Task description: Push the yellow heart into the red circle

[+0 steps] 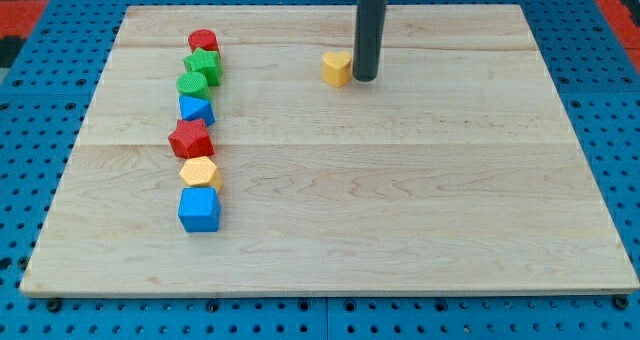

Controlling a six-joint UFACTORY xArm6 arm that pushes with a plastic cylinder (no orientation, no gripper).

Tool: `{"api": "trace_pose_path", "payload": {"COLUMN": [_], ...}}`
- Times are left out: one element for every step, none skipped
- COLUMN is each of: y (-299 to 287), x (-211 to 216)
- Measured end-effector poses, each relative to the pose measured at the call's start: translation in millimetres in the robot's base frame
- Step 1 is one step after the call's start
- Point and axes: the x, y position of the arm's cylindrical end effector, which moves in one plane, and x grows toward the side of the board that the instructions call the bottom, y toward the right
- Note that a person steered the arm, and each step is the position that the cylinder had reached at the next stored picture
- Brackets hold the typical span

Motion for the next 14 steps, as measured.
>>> {"api": "trace_pose_path", "payload": {"y": [-31.0, -70.9, -40.7, -98.3, -106.0, -106.0, -82.6, -150.2, -142.8, -128.7, -175.5, -168.0, -183.0, -232.2], "x": [-22.4, -31.7, -11.7, -13.6, -40.8, -56.8, -43.3, -31.8, -51.0, -71.3, -96.0, -110.3, -110.5, -109.8]}}
